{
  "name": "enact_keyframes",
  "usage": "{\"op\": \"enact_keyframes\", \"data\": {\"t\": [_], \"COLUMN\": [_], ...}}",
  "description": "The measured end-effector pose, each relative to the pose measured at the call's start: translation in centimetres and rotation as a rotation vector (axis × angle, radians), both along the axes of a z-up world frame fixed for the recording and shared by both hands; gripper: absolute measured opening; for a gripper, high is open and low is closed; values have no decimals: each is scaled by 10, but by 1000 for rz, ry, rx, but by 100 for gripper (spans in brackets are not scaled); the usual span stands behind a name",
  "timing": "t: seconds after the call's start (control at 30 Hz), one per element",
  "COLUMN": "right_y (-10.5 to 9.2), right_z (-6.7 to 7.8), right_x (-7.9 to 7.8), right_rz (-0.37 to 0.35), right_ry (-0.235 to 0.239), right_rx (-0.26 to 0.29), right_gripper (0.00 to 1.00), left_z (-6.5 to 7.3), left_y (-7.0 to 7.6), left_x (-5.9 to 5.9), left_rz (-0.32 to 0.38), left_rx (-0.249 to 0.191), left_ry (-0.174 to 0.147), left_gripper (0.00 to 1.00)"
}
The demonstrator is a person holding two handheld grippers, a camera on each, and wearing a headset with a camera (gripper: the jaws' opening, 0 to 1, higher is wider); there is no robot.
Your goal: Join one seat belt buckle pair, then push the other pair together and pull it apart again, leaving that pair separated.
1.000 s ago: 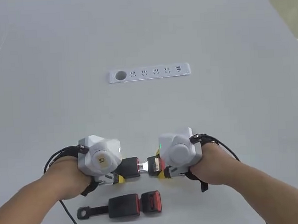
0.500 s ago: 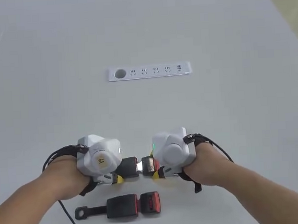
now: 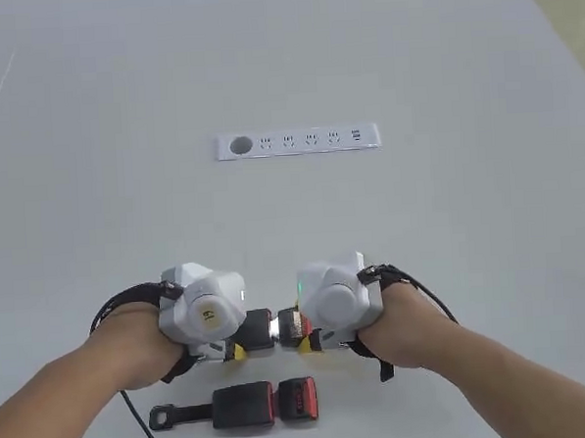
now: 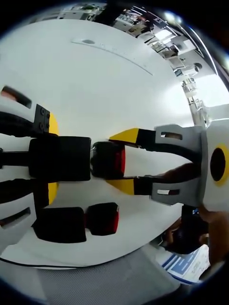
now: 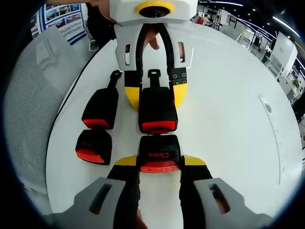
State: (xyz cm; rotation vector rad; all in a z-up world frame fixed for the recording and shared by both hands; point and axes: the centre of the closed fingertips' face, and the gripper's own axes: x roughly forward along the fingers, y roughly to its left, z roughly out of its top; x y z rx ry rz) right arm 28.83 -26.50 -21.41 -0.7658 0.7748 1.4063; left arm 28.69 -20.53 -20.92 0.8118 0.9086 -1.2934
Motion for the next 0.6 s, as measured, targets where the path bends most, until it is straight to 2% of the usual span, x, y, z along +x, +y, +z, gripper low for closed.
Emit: {"op": "enact_keyframes", "data": {"t": [0.6], "right_y": [0], "right_z": [2], "right_x": [0], "right_rz": [-4], "right_ry": [5], "right_rx": [-6], "right_gripper": [30], "left_z": [-2], "left_y": [0], "left_x": [1], "left_rz": [1], "left_rx": [-2], "left_ry": [0], "left_gripper": [32]}}
